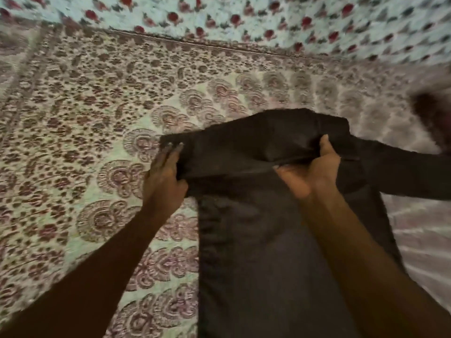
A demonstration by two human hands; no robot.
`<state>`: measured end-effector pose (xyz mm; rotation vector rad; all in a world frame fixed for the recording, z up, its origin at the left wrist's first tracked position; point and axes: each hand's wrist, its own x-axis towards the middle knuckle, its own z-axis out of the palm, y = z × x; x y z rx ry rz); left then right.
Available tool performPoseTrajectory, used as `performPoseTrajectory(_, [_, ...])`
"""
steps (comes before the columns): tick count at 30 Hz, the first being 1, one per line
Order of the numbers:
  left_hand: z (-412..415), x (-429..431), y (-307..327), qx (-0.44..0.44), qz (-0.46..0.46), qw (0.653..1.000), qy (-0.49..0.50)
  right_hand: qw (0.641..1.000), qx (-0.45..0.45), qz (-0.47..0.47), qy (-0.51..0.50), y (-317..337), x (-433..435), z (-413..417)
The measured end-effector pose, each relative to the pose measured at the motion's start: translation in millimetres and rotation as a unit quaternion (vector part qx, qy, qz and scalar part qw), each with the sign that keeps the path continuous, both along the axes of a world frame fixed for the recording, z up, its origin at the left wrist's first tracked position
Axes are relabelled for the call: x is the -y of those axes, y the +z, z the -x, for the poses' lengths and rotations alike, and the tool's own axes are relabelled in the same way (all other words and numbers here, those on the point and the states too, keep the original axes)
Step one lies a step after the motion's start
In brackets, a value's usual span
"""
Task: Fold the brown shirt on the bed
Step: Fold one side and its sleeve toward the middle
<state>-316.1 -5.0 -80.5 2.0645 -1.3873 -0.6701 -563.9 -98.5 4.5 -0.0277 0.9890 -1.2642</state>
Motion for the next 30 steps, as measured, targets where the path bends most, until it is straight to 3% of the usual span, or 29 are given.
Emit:
performPoseTrajectory(10, [178.6, 63.9, 13.2, 0.051, -0.058, 0.997, -0.02, 0.992, -0.087, -0.087, -0.017, -33.9, 60.9, 190.9])
performPoseTrajectory(16, [298.7, 105.8, 1.9, 0.046, -0.064, 0.996, -0.037, 0.99, -0.122, -0.063, -0.043, -52.8, 110.9, 303.5])
performPoseTrajectory(22, [348.5, 123.4, -17.5, 0.068, -0.089, 0.993, -0.037, 0.991, -0.109, -0.042, -0.073, -71.5, 139.4, 361.3])
performPoseTrajectory(27, [365.5, 137.7, -28.0, 0.098, -0.125, 0.985, -0.074, 0.968, -0.198, -0.144, -0.047, -119.8, 154.9, 401.6])
performPoseTrajectory(30, [371.6, 140.2, -36.0, 0.125, -0.153, 0.976, -0.094, 0.966, -0.2, -0.15, -0.068, -147.7, 167.1, 423.2])
